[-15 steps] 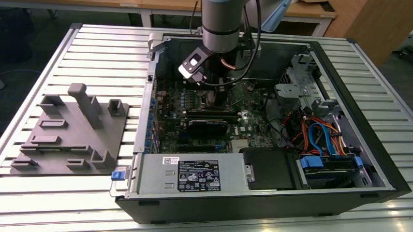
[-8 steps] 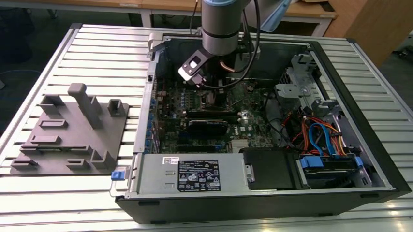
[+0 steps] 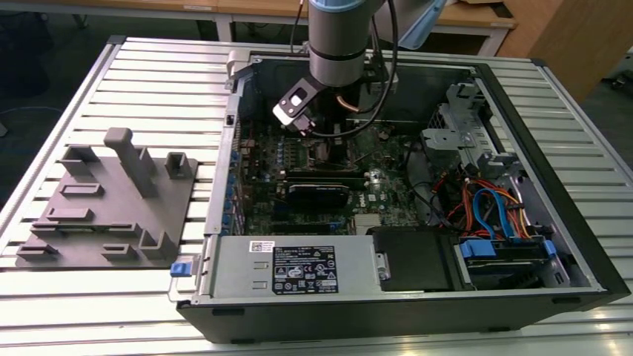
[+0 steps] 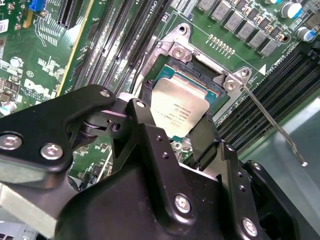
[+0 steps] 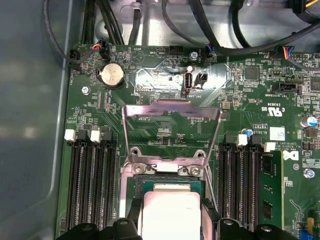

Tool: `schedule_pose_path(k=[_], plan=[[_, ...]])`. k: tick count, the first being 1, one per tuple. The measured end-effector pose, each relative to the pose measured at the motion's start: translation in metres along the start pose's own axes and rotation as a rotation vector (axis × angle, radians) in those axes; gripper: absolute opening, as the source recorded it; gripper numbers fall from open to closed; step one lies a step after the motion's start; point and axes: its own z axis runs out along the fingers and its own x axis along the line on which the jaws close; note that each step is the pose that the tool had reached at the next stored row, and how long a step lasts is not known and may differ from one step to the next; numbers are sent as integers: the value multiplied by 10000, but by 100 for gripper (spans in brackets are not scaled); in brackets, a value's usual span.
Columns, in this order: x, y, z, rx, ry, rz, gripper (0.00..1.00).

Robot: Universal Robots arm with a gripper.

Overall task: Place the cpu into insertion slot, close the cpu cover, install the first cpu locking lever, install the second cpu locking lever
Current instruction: 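Place the cpu into insertion slot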

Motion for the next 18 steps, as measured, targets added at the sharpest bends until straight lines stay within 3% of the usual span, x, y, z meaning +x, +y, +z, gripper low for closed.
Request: schedule_pose_path(k=[18], plan=[[39, -13, 79, 57, 0, 57, 54]])
